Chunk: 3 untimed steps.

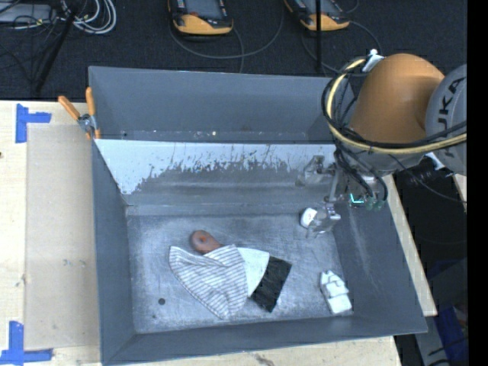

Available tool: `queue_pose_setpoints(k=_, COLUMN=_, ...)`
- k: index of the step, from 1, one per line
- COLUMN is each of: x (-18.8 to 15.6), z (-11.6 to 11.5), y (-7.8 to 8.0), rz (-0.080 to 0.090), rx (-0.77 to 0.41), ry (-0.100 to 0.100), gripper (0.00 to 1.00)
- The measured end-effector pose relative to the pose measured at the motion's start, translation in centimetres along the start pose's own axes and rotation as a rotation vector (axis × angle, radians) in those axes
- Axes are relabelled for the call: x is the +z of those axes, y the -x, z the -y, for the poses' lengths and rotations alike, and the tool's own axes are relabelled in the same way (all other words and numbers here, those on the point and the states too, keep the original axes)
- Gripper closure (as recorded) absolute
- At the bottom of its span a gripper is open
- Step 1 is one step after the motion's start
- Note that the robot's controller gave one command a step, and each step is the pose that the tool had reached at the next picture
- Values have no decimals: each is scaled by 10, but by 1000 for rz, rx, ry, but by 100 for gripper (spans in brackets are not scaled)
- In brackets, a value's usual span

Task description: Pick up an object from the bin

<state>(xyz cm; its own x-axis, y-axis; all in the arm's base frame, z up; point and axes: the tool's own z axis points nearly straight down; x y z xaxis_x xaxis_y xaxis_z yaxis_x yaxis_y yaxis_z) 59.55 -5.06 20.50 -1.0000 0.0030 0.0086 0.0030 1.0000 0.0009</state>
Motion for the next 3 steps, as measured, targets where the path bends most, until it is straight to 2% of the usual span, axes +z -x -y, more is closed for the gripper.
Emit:
queue_pose_setpoints(k=1, x=-4, z=0, y=2, rz=7, rx=-1, ry=-1, gripper=0)
queue_pose_setpoints(k=2, x=28, z=3, y=2, rz=14, rx=-64, ry=-1, gripper=0)
queue_pose_setpoints(k=3, x=128, z=-62, y=-4, rz=2, rx=-120, ry=-3, gripper=100)
